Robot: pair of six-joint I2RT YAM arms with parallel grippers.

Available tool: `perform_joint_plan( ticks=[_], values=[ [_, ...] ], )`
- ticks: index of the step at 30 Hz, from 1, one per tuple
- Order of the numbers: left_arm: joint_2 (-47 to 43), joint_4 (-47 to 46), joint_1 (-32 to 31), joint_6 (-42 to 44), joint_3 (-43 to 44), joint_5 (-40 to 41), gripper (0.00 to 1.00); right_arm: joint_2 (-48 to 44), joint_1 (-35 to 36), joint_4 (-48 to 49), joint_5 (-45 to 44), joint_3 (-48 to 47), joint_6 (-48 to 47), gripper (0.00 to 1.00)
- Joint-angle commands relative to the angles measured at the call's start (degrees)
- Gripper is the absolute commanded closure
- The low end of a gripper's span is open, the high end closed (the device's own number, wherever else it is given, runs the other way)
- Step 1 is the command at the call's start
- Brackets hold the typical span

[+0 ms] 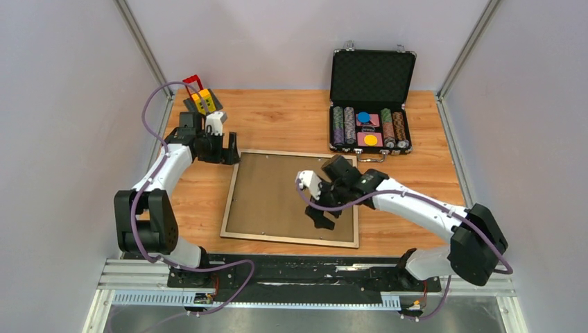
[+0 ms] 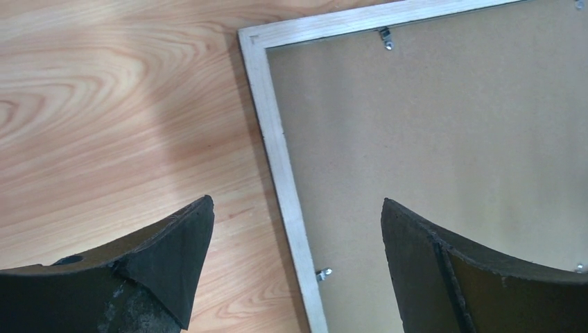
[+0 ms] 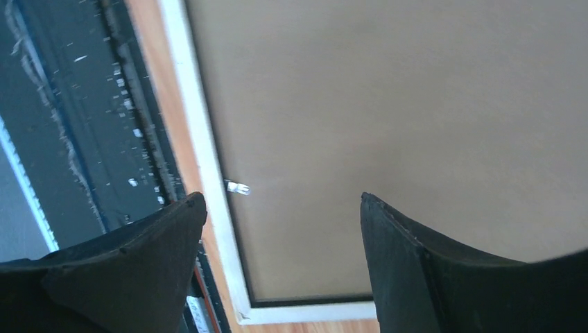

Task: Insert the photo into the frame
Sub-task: Install the photo frame item at the center of the board, then turn over the photo frame at the center of the board.

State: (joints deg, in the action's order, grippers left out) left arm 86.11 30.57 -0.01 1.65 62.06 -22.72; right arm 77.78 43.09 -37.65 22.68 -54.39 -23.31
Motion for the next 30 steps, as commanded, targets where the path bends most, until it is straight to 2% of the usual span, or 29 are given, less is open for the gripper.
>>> perform_joint_plan(
  ticks=[1,13,27,30],
  values=[
    [-2.21,-1.28,-0.16,3.65,2.23,4.86,0.03,-0.24,7.30,3.65,-3.78,1.16,-1.34,0.20],
    [1.85,-0.96,1.47,3.56,2.90,7.81,0.03,7.76,18.21,8.62,-9.97,1.04,2.39,0.27],
    [1.79,-1.34,1.51,3.76,1.70,9.02,0.03,14.50,25.36,11.56,-19.11,0.95,4.46,0.32],
    [1.87,-1.45,1.46,3.80,1.54,9.05,0.03,15.61,26.35,11.76,-19.93,1.00,4.63,0.36]
  ],
)
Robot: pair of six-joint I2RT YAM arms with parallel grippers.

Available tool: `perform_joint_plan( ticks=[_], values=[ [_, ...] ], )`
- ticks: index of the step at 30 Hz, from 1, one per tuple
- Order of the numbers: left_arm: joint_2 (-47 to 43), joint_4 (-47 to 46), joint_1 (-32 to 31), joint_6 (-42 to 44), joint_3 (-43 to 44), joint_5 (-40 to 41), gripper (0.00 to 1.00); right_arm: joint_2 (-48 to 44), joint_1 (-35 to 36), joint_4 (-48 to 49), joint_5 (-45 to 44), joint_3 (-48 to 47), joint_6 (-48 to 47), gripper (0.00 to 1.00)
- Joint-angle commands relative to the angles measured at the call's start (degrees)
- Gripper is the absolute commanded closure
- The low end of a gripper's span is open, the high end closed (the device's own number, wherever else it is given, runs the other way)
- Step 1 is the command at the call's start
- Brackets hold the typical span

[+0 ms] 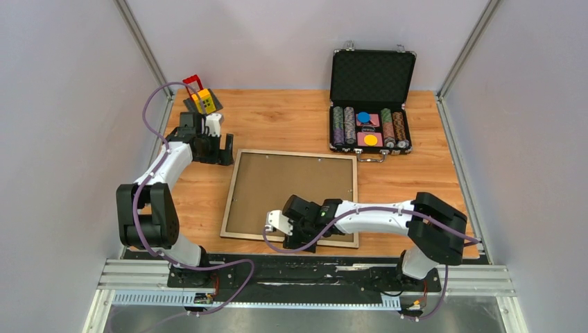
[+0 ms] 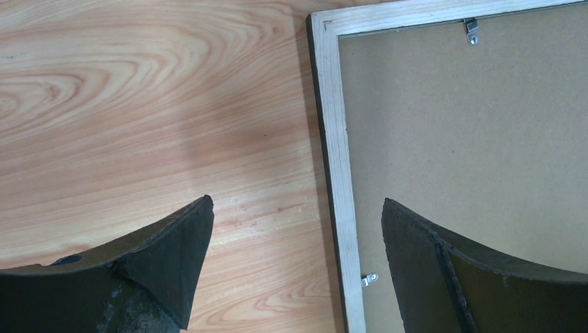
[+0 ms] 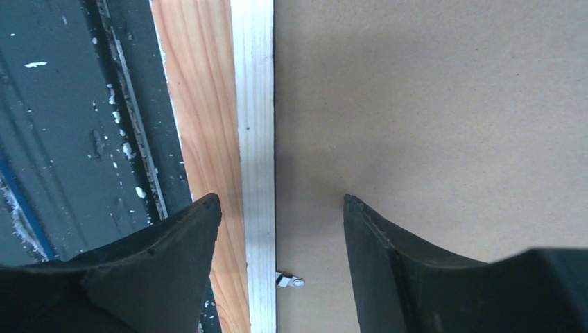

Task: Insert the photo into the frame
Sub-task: Turn over the photo frame at the center of the board.

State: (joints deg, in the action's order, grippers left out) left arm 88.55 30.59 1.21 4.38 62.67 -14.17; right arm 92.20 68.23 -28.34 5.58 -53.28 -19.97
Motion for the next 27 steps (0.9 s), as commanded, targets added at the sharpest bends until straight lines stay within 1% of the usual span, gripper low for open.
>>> perform_joint_plan(
  ticks=[1,4,11,14,15,17,20,24,26,27],
  values=[
    [-0.53,-1.49,0.26,1.11,0.91,0.54,0.03,1.43,1.39,2.47,-2.86,-0.02,1.33,0.37],
    [-0.53,-1.50,0.28,1.07,0.94,0.54,0.03,2.06,1.93,2.43,-3.03,0.10,1.50,0.45],
    [-0.89,-1.31,0.28,1.62,1.13,0.69,0.03,3.85,2.97,1.92,-3.13,-0.23,1.83,0.84],
    [-1.44,-0.73,0.20,2.46,1.24,0.94,0.03,3.70,2.97,1.42,-3.21,-0.87,2.02,0.98],
    [-1.62,-0.54,0.24,3.37,1.23,0.54,0.03,3.42,2.89,1.12,-3.24,-1.11,2.11,1.00],
    [-2.79,0.29,0.20,5.49,1.08,-0.77,0.03,2.83,2.52,0.26,-2.45,-1.91,2.25,1.00],
    [-6.98,0.98,0.27,9.80,-0.28,-4.65,0.03,1.77,0.53,-2.65,1.57,-4.68,2.62,1.00],
    [-15.58,3.46,0.24,17.73,-1.99,-9.57,0.02,1.16,-3.60,-7.56,8.60,-10.56,2.55,1.00],
    [-20.49,6.18,0.19,23.21,-2.41,-11.82,0.02,0.65,-5.05,-9.83,11.59,-12.93,2.10,1.00],
    [-23.55,8.51,0.08,24.49,-2.44,-12.45,0.01,0.35,-5.78,-11.02,12.89,-14.16,1.86,1.00]
  ],
)
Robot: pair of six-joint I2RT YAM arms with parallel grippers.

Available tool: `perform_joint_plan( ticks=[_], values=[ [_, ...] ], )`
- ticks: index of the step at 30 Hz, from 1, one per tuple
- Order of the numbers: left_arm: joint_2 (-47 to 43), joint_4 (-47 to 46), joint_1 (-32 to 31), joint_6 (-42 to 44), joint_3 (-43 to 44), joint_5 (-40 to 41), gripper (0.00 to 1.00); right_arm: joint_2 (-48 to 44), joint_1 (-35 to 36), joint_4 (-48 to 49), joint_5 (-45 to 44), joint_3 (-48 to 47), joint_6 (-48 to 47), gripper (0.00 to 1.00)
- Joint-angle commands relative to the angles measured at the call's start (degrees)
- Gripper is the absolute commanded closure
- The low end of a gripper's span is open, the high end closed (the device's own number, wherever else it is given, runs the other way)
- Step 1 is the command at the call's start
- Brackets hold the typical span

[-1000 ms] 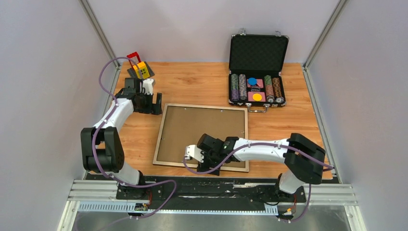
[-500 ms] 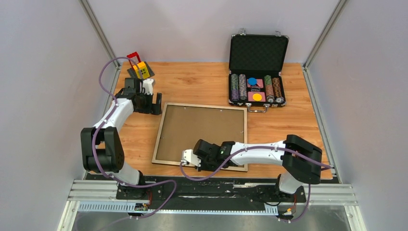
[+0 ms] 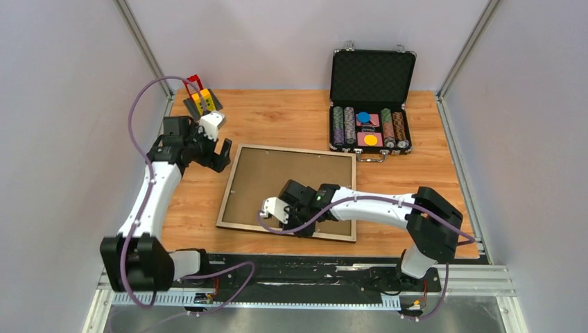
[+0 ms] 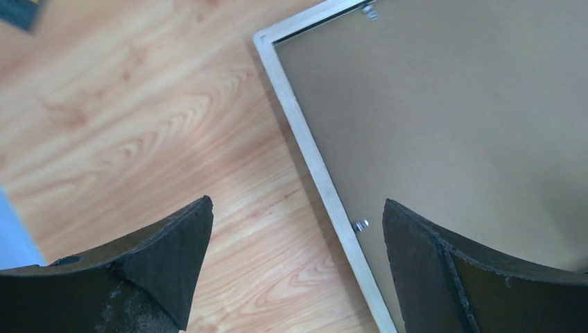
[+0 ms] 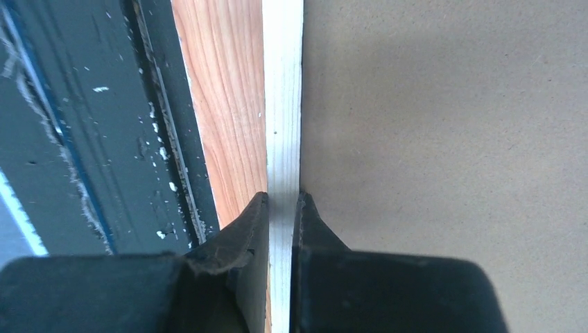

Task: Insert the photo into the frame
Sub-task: Turn over the photo frame at the center of the board.

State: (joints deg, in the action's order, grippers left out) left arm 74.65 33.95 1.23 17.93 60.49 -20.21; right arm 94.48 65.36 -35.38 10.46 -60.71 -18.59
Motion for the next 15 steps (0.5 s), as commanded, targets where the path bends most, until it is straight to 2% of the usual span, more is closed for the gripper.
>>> perform_joint_plan(
  ticks=[1,3,8,15],
  values=[
    [-11.30,6.42,-0.02,13.37,-0.28,-7.52,0.01,-2.25,-3.70,-5.18,9.41,-7.88,0.22,1.00],
    [-16.08,9.83,-0.49,16.43,-0.17,-8.29,0.00,-2.76,-5.20,-7.72,12.10,-10.50,-0.38,1.00],
    [-25.54,17.22,-7.28,21.07,1.38,-7.08,0.00,-3.69,-8.55,-14.38,17.65,-17.48,-2.24,1.00],
    [-27.36,20.89,-16.89,24.25,5.17,-3.38,0.00,-3.59,-13.22,-21.99,24.73,-27.24,-2.60,1.00]
  ],
)
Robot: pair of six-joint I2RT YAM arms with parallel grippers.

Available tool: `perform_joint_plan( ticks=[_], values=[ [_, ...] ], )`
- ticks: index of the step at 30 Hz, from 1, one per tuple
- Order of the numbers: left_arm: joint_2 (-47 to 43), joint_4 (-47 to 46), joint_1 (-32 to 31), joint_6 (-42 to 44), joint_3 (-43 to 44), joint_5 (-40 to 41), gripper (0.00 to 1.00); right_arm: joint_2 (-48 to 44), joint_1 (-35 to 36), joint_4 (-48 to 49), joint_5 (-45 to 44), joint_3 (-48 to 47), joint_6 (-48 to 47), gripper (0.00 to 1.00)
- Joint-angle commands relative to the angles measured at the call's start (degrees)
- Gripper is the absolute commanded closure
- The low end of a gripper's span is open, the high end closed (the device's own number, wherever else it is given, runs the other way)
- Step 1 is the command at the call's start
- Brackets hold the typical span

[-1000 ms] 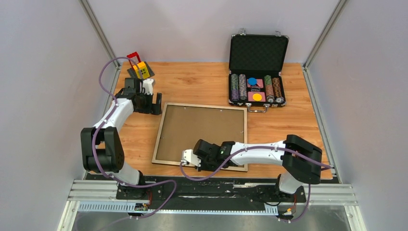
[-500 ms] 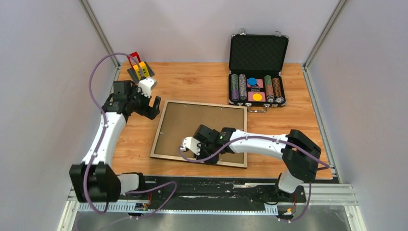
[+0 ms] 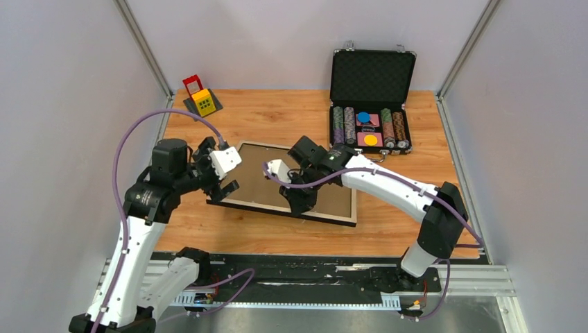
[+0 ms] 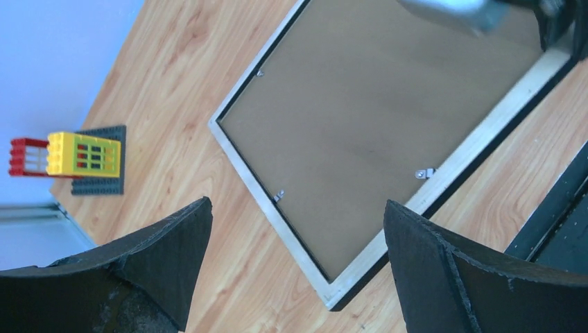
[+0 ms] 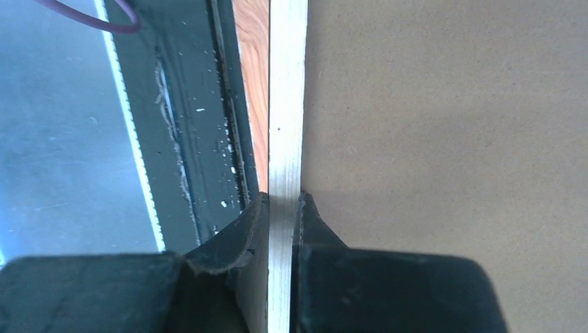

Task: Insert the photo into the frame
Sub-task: Turn over the photo frame at the center of the board.

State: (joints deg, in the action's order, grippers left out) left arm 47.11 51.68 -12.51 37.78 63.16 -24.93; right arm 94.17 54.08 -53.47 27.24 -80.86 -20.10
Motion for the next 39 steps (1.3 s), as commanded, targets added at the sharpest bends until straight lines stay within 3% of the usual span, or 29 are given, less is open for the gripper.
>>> perform_joint_plan(
  ticks=[1,13,21,39],
  values=[
    [0.18,3.16,-3.75,5.02,2.61,1.19,0.00,-2.91,-2.80,-4.71,8.63,-8.22,-0.98,1.00],
    [3.17,5.84,-16.05,14.81,3.59,3.87,0.00,2.55,-11.57,-13.27,14.34,-21.59,-1.64,1.00],
    [10.11,1.69,-19.19,20.34,2.20,10.06,0.02,4.28,-14.17,-16.06,16.83,-25.00,-2.12,1.00],
    [15.14,-5.76,-22.26,19.37,1.20,15.85,0.56,6.20,-19.27,-18.53,20.35,-29.05,-0.99,0.97]
  ],
)
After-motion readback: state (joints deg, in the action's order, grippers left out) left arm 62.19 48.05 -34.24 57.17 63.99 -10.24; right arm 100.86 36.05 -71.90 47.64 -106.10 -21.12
